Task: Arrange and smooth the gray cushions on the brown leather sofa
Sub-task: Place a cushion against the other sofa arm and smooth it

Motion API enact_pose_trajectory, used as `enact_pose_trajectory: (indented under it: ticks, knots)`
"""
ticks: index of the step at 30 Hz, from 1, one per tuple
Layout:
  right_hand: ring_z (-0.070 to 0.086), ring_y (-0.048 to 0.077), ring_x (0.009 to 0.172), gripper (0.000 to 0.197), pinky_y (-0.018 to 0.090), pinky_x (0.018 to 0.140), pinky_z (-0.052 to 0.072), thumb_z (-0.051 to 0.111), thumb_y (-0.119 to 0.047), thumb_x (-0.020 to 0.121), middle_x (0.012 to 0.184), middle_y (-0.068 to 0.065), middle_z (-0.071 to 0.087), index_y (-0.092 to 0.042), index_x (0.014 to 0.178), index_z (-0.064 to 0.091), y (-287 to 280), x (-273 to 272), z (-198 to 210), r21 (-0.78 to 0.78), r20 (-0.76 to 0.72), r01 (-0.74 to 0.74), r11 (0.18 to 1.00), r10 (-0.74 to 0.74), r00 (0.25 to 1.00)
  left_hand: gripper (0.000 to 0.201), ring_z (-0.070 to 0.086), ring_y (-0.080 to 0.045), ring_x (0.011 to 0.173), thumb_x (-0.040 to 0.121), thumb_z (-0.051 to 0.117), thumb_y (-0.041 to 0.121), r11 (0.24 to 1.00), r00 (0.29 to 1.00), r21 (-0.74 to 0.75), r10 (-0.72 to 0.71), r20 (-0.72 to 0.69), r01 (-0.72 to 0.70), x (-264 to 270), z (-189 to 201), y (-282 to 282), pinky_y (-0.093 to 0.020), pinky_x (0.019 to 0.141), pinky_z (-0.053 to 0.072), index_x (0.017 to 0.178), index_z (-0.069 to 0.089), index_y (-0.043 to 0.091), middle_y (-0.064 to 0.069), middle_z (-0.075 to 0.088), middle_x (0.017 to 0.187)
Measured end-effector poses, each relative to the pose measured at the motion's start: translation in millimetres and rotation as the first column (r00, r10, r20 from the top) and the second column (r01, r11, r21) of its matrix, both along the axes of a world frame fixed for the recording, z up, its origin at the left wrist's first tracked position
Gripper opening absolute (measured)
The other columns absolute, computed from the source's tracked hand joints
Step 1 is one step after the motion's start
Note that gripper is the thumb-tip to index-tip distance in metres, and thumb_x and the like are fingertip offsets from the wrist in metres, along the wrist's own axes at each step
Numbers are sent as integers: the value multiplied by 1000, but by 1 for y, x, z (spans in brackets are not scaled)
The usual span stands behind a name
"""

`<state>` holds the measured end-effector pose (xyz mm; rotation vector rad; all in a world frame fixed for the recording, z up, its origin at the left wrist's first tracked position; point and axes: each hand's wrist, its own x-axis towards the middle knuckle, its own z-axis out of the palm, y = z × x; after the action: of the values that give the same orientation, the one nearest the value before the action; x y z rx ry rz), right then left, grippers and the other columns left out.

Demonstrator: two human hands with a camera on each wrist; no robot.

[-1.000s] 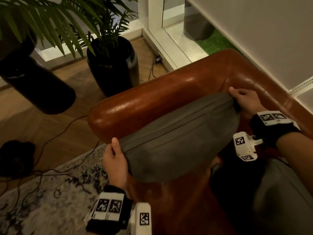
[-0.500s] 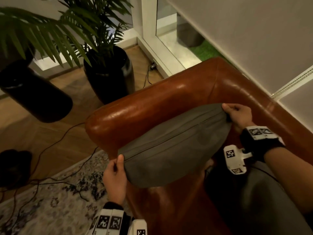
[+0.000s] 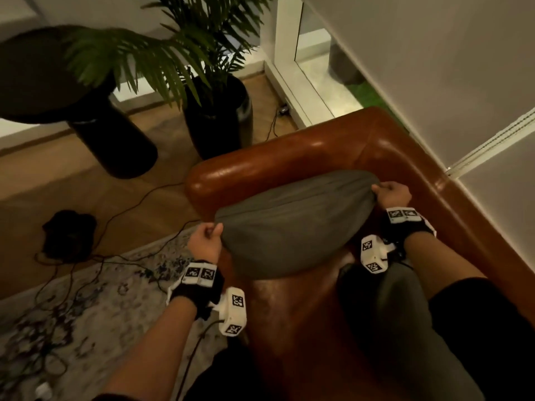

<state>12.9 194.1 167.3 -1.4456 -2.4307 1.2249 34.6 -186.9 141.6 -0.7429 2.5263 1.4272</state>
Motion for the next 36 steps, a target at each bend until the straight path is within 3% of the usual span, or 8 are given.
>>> enact_pose_trajectory:
  ticks: [3,6,10,15,20,26,30,36]
  knots:
    - [54,34,121,42,35,102,41,61,-26,91,130,19,58,-1,124,59,-6,-5,2,-12,-10,-72,997,72,997,34,58,-35,105,94,55,26,1000,999,-12,10,-39,-10,5,8,0,-33,86,41,109,61,-3,-21,64,108]
    - [48,37,126,63,49,105,41,58,-43,90,141,18,48,-3,138,44,-2,-12,-11,-149,47,-133,980,142,989,50,52,-35,117,97,43,42,999,994,-27,-43,102,46,6,9,5,-37,97,38,121,57,1,-20,59,123]
    - [47,36,128,57,49,106,41,52,-40,94,143,16,46,-7,139,44,5,-19,-25,-166,61,-140,976,152,987,50,51,-35,119,99,39,40,999,995,-45,-15,97,20,2,2,6,-37,98,38,126,53,2,-21,57,128]
    - [34,34,138,54,38,113,27,43,-34,100,151,16,35,-4,144,36,1,-33,-23,-140,98,-182,973,197,976,48,57,-37,102,97,40,46,1000,992,10,3,126,-5,-25,-10,11,-38,84,40,92,59,2,-21,59,95]
    - [56,31,113,35,32,90,42,60,-27,92,121,18,62,0,115,63,6,-40,-26,-44,76,-181,983,184,980,38,48,-26,78,98,44,34,999,993,-27,-23,112,26,-34,-19,-2,-33,70,31,79,51,3,-16,50,77]
    - [57,20,87,24,28,72,45,65,-20,89,101,11,61,-3,106,64,36,-41,-31,-126,16,-169,977,172,985,39,47,-25,68,96,49,33,992,988,56,-120,101,115,-29,-27,-22,-33,63,30,75,54,0,-11,49,67]
    - [60,24,89,29,38,83,47,59,-41,91,97,10,63,-12,96,60,32,-49,-33,-383,36,-83,920,105,994,36,52,-23,69,95,51,33,986,983,65,-162,90,157,-39,-30,-18,-31,63,35,73,56,5,-11,56,70]
    - [63,35,101,15,50,92,51,67,-26,87,96,14,67,-13,96,66,41,-61,-60,-251,-34,-128,959,123,992,40,60,-26,80,92,54,41,976,983,163,-161,93,144,-48,-29,-22,-39,74,46,81,64,3,-17,66,81]
